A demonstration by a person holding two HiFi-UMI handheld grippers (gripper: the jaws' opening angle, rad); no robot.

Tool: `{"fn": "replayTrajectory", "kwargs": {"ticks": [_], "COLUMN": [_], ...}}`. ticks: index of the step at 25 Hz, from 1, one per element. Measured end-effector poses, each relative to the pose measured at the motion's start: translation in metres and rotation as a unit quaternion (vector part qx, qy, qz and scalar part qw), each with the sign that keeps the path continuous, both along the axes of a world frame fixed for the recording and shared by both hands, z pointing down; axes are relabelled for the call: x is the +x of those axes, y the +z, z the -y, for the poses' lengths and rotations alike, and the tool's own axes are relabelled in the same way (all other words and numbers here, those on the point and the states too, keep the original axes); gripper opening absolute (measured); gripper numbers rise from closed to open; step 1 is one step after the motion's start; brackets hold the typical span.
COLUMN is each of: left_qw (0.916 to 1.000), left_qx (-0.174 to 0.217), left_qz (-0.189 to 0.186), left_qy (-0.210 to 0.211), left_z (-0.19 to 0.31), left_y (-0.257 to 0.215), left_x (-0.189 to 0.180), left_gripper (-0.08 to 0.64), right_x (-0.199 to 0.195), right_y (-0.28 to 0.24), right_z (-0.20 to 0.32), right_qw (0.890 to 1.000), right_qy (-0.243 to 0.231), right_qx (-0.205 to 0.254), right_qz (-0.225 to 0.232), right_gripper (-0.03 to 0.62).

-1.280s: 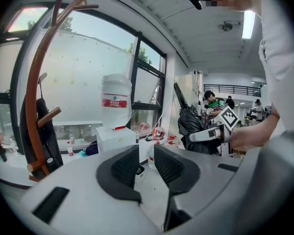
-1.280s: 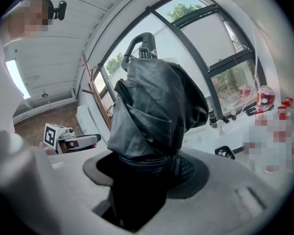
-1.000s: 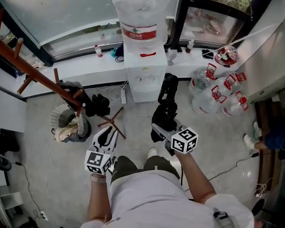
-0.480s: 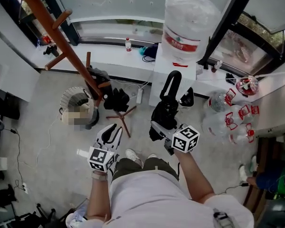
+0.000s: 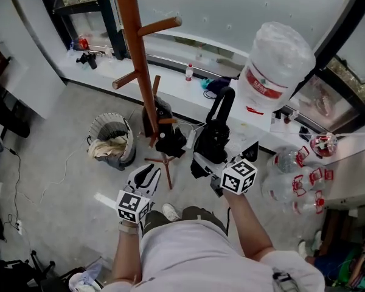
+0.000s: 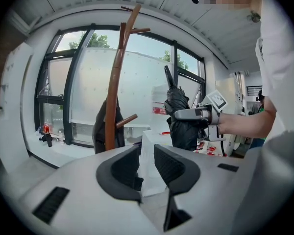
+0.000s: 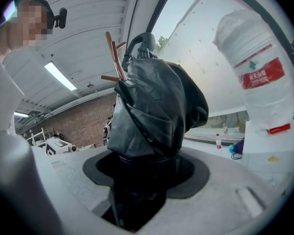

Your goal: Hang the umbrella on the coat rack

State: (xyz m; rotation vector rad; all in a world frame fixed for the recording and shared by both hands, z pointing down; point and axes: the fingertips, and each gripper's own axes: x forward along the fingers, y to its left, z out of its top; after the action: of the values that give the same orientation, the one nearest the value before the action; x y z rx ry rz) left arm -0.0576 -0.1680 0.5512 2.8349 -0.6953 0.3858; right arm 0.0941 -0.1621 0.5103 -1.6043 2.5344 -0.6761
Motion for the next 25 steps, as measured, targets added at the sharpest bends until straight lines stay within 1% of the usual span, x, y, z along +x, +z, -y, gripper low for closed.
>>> {"fn": "replayTrajectory", "kwargs": {"ticks": [7,12,16,20,25], "left_qw": [0.9998,0.9994,0.9981,0.9955,0.9935], "left_qx": [0.01,0.016,0.023,0.023,0.027], "left_qz": [-0.01,-0.008,-0.01,-0.02,-0.021], "left_qy": [-0.011,-0.028,-0.056,-0.09,-0.108], "left_z": [0.03,0.04,0.05,0.056,0.055], "left_y": [-0.01,-0.018,-0.028,-0.037,-0.043], "left_x": [-0.011,-0.01,0.0,0.004,0.014], "left_gripper": [0.08,0.08,0.08,0.08,0.08], "right_x": [-0.018,-0.024,-0.022,-0.025,-0.028], "right_y": [-0.032,-0.062,-0.088,-0.107,-0.131], "right_z": [0.046,0.067,0.081,0.09,0.092], "right_qw": [0.999,0.996,0.991,0.985,0.977], "right_qy": [-0.029,-0.065,-0.102,-0.138,-0.175], "right_qx": [0.03,0.057,0.079,0.095,0.12], "right_qz": [-0.019,-0.031,-0.031,-0.033,-0.036], "right_gripper": [0.256,0.256,0.256,0.256,0.256]}}
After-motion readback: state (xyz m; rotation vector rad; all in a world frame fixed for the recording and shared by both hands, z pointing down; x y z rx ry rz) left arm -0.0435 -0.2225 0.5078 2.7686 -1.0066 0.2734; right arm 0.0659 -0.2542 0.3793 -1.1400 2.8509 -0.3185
